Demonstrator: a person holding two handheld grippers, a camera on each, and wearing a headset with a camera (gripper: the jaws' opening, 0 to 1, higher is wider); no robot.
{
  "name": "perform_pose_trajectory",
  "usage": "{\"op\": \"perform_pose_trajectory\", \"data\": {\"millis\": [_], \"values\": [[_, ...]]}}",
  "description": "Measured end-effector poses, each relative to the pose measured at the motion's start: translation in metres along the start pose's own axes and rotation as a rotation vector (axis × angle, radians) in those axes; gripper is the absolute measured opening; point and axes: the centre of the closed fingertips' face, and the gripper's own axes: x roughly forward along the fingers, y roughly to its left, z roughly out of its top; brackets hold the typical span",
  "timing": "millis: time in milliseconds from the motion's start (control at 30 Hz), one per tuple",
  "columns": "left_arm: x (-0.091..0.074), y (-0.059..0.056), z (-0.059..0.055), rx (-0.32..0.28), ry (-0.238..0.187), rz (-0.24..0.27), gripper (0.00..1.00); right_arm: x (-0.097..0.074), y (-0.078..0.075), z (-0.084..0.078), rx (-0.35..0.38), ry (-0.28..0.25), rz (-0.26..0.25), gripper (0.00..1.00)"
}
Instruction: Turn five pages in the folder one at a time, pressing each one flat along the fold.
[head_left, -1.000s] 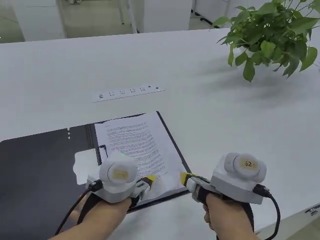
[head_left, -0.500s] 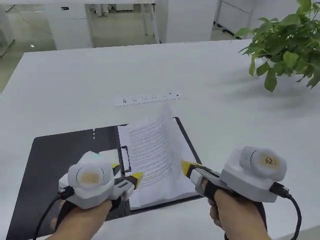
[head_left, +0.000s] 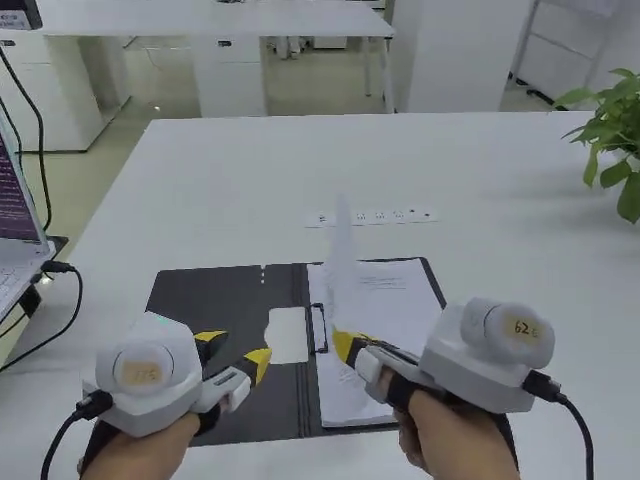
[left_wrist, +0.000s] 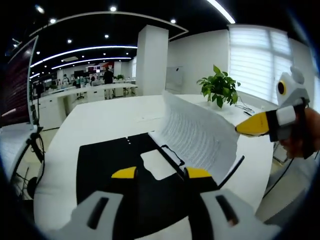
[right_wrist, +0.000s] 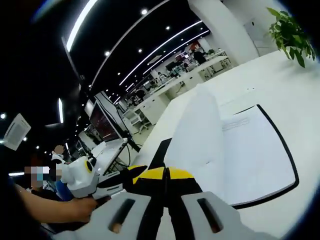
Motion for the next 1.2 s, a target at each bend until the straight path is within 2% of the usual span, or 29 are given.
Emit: {"op": "perform_pose_trajectory", "data": {"millis": [167, 267, 467, 667, 867, 1000, 1200], "values": [[-0.023, 0.022, -0.006, -0.041, -0.015, 0.052, 0.36, 0.020, 0.015, -0.016, -0.015, 0.051, 0.033, 0.00], [-0.035, 0.032, -0.011, -0.046, -0.021, 0.076, 0.36, 0.029, 0.018, -0.026, 0.005, 0.077, 0.043, 0.00], [-0.054, 0.049, -0.024, -0.085, -0.016, 0.128, 0.35, 0.050, 0.022, -0.053, -0.007, 0.154, 0.050, 0.00], [-0.064, 0.054, -0.036, -0.098, 0.005, 0.149, 0.35, 0.071, 0.025, -0.079, 0.028, 0.223, 0.059, 0.00], [-0.071, 0.059, -0.049, -0.100, 0.039, 0.166, 0.35, 0.091, 0.032, -0.107, 0.010, 0.296, 0.068, 0.00], [-0.074, 0.065, -0.052, -0.107, 0.046, 0.178, 0.35, 0.102, 0.036, -0.125, 0.000, 0.343, 0.074, 0.00], [-0.079, 0.070, -0.058, -0.113, 0.063, 0.195, 0.35, 0.115, 0.032, -0.147, -0.029, 0.397, 0.061, 0.00]]}}
